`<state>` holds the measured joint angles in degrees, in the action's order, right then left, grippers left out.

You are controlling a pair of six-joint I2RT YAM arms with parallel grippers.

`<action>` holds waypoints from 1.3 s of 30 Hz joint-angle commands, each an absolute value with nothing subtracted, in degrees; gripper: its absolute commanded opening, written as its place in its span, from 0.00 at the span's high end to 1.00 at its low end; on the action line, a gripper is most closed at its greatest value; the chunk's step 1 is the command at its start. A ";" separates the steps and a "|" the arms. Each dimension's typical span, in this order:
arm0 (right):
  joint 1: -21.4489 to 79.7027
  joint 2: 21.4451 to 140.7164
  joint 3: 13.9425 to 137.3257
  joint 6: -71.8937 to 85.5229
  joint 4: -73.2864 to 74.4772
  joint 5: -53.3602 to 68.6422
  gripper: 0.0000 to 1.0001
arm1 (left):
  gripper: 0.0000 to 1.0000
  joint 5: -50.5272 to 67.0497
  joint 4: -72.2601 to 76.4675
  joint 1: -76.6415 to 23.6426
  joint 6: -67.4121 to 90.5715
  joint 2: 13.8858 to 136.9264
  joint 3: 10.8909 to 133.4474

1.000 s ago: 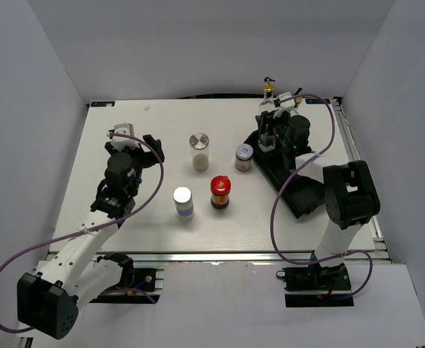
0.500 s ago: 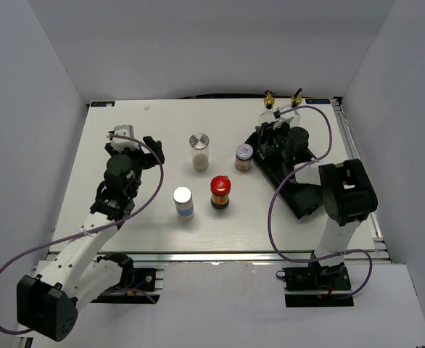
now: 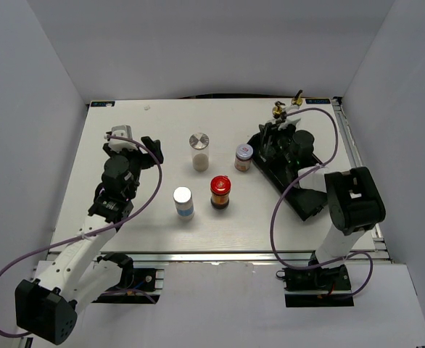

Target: Organize the condiment bottles

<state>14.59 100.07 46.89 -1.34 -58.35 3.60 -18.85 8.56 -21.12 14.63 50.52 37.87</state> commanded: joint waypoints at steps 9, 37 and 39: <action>14.24 91.41 46.49 -0.62 -63.37 0.97 0.24 | 0.02 -18.46 7.65 -21.18 14.85 48.08 37.70; 15.46 72.08 75.23 3.96 8.07 2.10 0.11 | 0.02 -21.09 0.53 -21.18 18.10 49.66 41.66; 17.56 69.88 75.41 2.47 11.93 3.68 0.11 | 0.02 -21.62 -1.48 -21.18 19.33 50.27 42.18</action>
<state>15.40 72.88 72.95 3.64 0.80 0.49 -20.12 2.07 -21.12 17.45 50.06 39.42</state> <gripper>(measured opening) 0.895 0.982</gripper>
